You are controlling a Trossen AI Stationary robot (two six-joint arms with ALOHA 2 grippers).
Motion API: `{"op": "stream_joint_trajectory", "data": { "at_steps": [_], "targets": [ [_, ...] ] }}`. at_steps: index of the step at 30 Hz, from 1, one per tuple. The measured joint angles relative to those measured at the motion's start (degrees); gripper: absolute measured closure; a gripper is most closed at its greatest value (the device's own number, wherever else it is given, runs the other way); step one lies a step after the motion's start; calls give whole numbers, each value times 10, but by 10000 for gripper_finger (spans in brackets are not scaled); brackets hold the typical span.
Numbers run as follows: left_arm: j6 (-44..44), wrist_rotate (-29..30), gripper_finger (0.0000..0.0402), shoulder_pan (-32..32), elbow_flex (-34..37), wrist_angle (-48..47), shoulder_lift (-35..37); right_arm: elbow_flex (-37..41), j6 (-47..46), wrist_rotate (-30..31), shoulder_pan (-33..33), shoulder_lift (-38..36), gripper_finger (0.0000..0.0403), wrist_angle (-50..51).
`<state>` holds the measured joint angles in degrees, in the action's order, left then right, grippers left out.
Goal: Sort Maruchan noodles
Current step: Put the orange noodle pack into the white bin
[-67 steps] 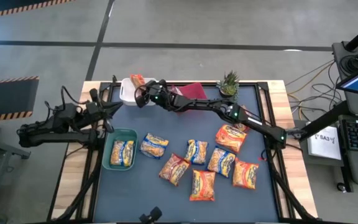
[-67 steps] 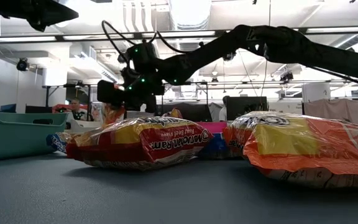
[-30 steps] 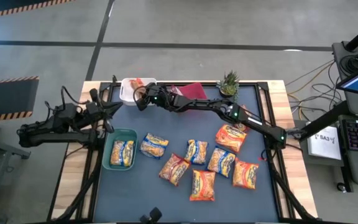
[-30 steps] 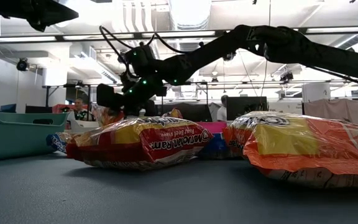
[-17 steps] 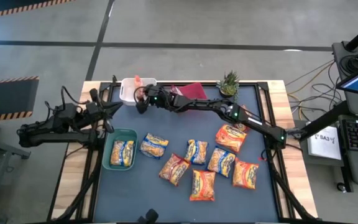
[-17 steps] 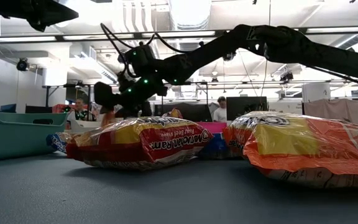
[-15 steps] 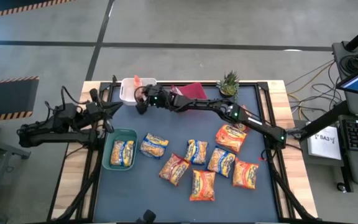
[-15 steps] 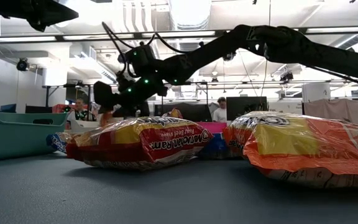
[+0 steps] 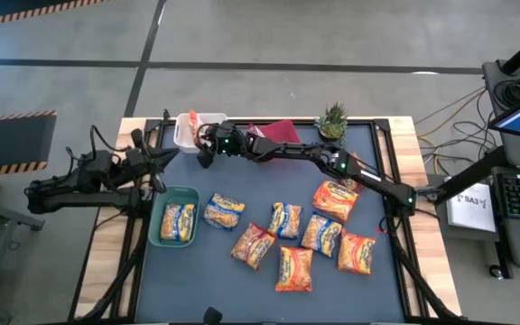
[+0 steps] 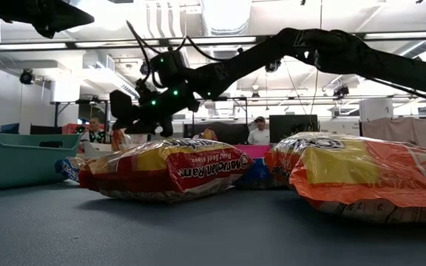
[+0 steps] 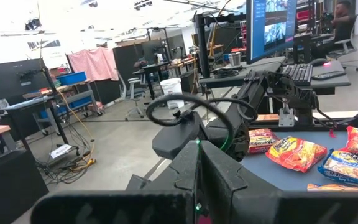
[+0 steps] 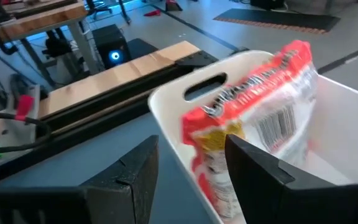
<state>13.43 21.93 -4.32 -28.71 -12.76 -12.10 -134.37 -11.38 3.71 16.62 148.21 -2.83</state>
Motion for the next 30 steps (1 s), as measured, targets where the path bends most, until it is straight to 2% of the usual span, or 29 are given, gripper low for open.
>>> {"op": "stream_joint_trajectory", "data": {
  "at_steps": [3, 9, 14, 19, 24, 30],
  "targets": [
    [-4, 0, 402, 0, 0, 1, -2, 0, 11, -9, -3, -20, 232, 29],
    [-13, 5, 402, 0, 0, 3, -9, 0, 42, -7, -15, -77, 235, 168],
    [-49, 49, 402, 0, 0, 11, -34, 0, 76, -7, -41, -124, 246, 285],
    [-89, 92, 402, 0, -9, 17, -89, 22, 95, 16, -75, -163, 261, 378],
    [-112, 136, 402, 0, -26, 13, -167, 114, 100, 24, -107, -225, 272, 373],
    [-158, 171, 402, -5, -46, -12, -235, 301, 101, 56, -136, -337, 278, 294]
  ]
}}
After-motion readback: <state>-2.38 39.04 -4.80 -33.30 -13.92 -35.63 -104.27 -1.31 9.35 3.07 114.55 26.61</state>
